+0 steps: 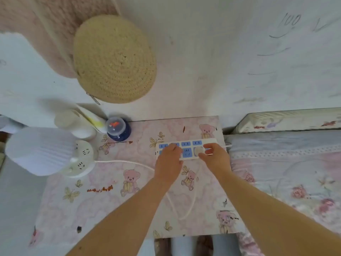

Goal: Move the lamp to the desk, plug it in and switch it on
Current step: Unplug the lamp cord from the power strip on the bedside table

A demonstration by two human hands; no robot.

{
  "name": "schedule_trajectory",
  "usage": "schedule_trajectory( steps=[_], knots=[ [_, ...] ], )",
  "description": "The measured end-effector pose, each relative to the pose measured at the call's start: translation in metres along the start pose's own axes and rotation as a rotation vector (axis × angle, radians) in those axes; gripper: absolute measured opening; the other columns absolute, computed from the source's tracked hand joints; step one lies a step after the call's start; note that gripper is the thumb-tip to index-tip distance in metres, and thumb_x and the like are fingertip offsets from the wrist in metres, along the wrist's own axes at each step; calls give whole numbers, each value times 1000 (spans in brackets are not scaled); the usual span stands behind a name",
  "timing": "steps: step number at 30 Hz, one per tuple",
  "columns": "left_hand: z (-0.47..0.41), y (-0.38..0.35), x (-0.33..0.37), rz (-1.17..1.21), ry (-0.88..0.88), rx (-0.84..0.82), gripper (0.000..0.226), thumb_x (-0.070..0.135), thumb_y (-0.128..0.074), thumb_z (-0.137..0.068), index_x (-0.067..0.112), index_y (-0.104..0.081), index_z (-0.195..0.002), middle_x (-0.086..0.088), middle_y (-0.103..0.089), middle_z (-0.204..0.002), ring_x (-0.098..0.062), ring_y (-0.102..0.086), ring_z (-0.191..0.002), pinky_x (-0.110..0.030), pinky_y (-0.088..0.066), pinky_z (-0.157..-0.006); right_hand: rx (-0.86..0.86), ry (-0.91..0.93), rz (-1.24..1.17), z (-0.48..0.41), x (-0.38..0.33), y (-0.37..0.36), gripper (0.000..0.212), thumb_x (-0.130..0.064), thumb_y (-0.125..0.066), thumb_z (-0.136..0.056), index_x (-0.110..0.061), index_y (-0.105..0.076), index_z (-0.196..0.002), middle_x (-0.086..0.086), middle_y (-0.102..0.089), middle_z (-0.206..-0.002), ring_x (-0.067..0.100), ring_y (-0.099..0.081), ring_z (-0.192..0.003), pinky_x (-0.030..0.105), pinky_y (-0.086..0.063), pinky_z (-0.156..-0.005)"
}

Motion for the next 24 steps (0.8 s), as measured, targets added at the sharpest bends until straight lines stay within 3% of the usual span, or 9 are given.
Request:
schedule_trajectory(
  steps=[4,7,10,13,16,24],
  knots=[
    [-20,-6,5,-231,-107,78,55,29,-71,-74,18,-48,-123,1,-46,-131,-23,-43,-121,-38,-40,-95,50,-22,8,-8,5,-4,31,-31,-70,-79,-14,-63,-104,0,-66,-87,14,-60,-77,19,-38,-58],
    [-30,-17,4,-283,-135,41,68,34,-74,-70,19,-42,-128,2,-44,-136,-23,-36,-131,-42,-31,-106,92,19,26,-12,5,-7,24,-30,-70,-79,-12,-65,-94,-1,-67,-83,14,-62,-75,18,-40,-58],
    [-37,-22,0,-265,-115,41,70,31,-74,-71,18,-39,-130,1,-46,-135,-22,-43,-126,-42,-30,-110,127,37,70,-17,3,-8,21,-30,-70,-77,-12,-65,-86,-2,-67,-77,14,-61,-70,17,-44,-57],
    [-41,-24,0,-233,-105,61,67,28,-75,-70,17,-43,-128,-1,-51,-127,-23,-50,-117,-40,-33,-109,115,24,115,-21,1,-10,21,-31,-71,-75,-11,-63,-74,0,-65,-66,16,-61,-62,30,-52,-59],
    [-42,-24,-1,-153,-74,95,65,25,-78,-65,17,-49,-122,-2,-53,-119,-24,-52,-108,-37,-36,-102,94,25,183,-25,-4,-10,37,-26,-70,-71,-15,-45,-47,2,-42,-46,17,-38,-42,27,-37,-46],
    [-48,-26,-3,-42,-2,51,67,23,-81,-60,16,-50,-119,-4,-54,-117,-24,-52,-105,-34,-35,-98,76,1,226,-29,-10,-12,36,-17,-65,-71,-17,-37,-47,2,-43,-49,18,-42,-46,24,-36,-47]
  ],
)
Point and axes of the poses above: each hand's wrist, its own z-axis away from the middle knuckle, its own y-axis out of the back of the hand, x = y × z, the point moved 5 cm from there along -z, towards the middle knuckle
